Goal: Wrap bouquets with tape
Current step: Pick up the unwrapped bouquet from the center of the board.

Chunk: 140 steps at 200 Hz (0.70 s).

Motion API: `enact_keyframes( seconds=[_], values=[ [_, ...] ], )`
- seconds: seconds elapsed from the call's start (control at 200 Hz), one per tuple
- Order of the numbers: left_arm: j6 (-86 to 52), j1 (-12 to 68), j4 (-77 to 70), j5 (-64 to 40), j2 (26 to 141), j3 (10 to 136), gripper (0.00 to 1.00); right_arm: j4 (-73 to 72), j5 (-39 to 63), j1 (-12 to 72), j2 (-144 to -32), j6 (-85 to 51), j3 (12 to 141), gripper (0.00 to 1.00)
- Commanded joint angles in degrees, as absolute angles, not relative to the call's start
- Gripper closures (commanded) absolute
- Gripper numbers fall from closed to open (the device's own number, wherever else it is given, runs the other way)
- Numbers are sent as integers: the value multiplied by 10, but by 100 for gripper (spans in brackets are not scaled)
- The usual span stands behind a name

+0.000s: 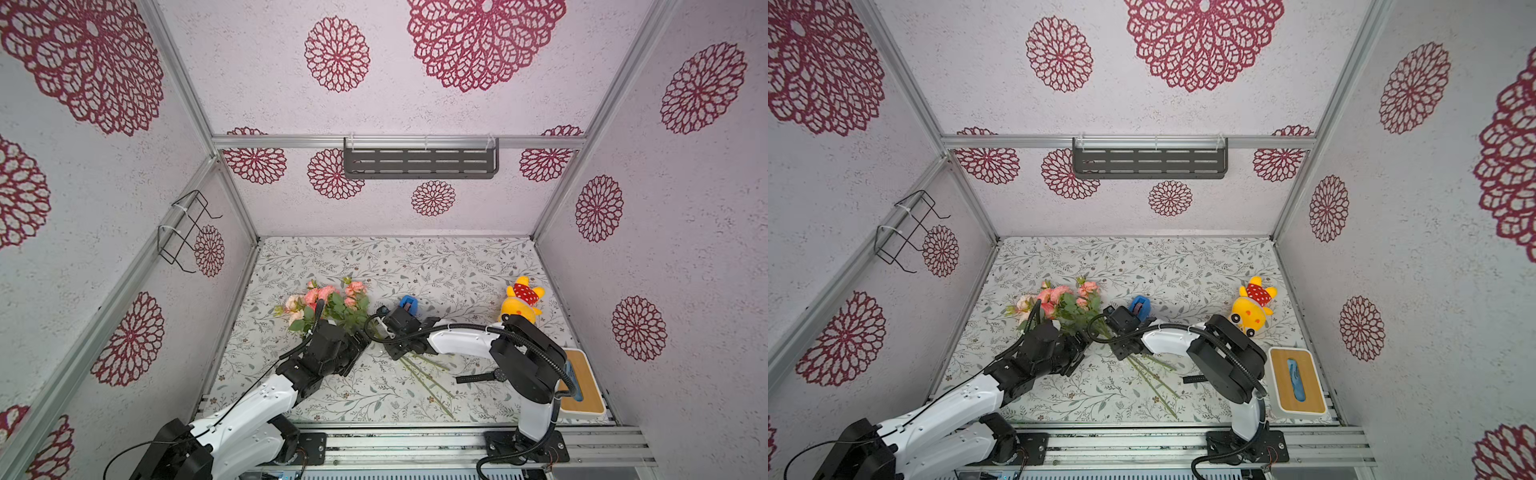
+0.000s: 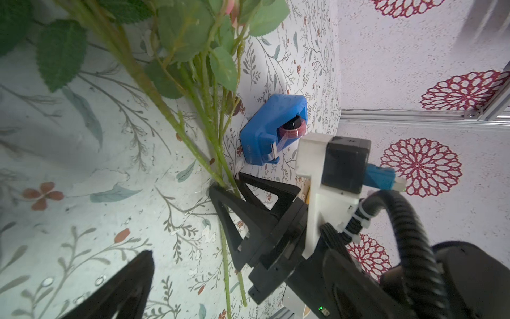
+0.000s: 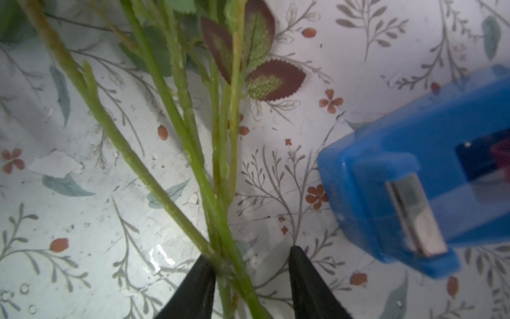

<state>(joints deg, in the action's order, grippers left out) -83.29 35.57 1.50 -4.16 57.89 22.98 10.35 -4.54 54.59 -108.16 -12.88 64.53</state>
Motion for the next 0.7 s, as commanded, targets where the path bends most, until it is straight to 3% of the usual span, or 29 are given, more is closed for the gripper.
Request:
enact_keyframes(
  seconds=[0.0,0.115,0.36,0.54,0.696],
  values=[
    [-845,355,-19,-34,585,230,2,148,-23,555,-1115,-106,639,64],
    [-851,355,-38,-34,597,225,2,144,-28,554,-1113,-79,631,72],
    [-920,357,-171,-5,636,173,0,125,19,526,-1103,-56,615,99],
    [-938,360,-235,20,703,189,4,131,72,522,-1077,-48,625,100],
    [-989,363,-378,37,804,184,11,119,120,507,-1046,-71,620,100]
  ],
)
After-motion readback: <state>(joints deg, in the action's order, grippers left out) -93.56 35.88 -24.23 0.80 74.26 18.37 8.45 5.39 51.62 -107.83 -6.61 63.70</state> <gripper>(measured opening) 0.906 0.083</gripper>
